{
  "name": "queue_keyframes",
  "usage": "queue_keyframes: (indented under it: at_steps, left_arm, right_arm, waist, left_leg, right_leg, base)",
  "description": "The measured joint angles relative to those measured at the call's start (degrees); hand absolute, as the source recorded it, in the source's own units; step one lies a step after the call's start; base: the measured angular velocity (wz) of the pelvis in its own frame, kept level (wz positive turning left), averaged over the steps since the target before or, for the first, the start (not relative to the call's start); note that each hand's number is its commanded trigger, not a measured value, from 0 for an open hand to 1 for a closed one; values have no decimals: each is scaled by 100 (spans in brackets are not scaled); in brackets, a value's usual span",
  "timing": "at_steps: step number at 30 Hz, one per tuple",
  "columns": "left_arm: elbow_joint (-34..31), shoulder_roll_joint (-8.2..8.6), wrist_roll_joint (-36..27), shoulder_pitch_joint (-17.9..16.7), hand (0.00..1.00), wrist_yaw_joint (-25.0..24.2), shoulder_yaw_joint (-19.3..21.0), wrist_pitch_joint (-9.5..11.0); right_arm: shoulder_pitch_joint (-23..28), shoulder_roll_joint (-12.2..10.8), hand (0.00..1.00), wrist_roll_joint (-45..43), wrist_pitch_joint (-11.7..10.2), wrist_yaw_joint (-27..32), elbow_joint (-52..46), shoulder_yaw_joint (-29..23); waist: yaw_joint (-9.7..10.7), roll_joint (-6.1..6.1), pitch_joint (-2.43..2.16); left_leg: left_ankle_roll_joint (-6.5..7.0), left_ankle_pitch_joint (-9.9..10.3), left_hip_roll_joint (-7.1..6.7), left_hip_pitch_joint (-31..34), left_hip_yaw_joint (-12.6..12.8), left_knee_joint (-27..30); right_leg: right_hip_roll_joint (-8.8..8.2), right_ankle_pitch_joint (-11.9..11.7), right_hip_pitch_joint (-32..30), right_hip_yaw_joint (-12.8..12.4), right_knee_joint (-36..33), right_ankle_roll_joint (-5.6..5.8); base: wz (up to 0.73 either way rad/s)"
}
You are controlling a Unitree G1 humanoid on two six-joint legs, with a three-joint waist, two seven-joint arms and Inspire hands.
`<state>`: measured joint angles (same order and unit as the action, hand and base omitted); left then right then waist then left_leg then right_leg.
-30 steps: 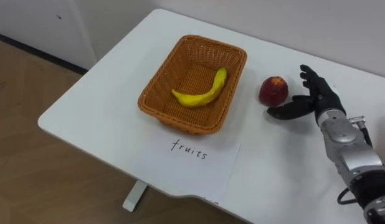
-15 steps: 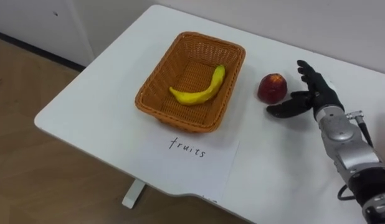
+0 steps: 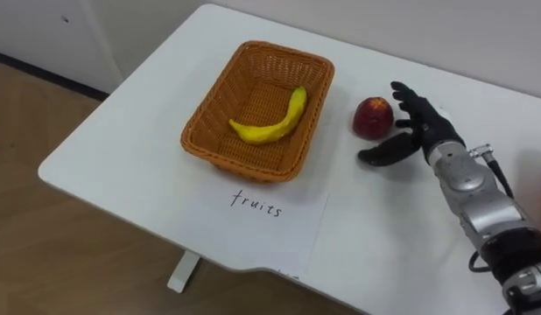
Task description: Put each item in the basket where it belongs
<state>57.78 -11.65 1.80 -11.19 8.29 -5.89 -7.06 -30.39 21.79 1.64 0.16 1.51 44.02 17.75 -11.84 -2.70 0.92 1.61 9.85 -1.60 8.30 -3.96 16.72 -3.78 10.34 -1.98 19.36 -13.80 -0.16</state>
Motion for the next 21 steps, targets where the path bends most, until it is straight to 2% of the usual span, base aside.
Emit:
queue_keyframes:
  at_steps: [5, 11, 21]
  left_arm:
    - [24, -24, -2, -25, 0, -51, 1, 0]
    - [112, -41, -4, 23, 0, -104, 1, 0]
    - [192, -45, -4, 40, 0, -149, 0, -1]
  right_arm:
    - [0, 11, 0, -2, 8, -301, -28, 74]
    - [0, 34, 0, -75, 18, -399, -45, 104]
    - [0, 36, 0, -127, 19, -417, -80, 108]
  waist:
    - [-27, -63, -14]
    - [-87, -139, -1]
    - [-96, -138, 4]
  left_leg:
    - [0, 0, -4, 9, 1, -1]
    - [0, 1, -9, 12, 2, -2]
    - [-1, 1, -13, 15, 2, -6]
  right_leg:
    - [-2, 3, 3, -26, 1, -5]
    - [6, 9, 4, -28, 15, -12]
    - [8, 11, 4, -27, 23, -15]
  base:
    - [0]
    - [0]
    - [0]
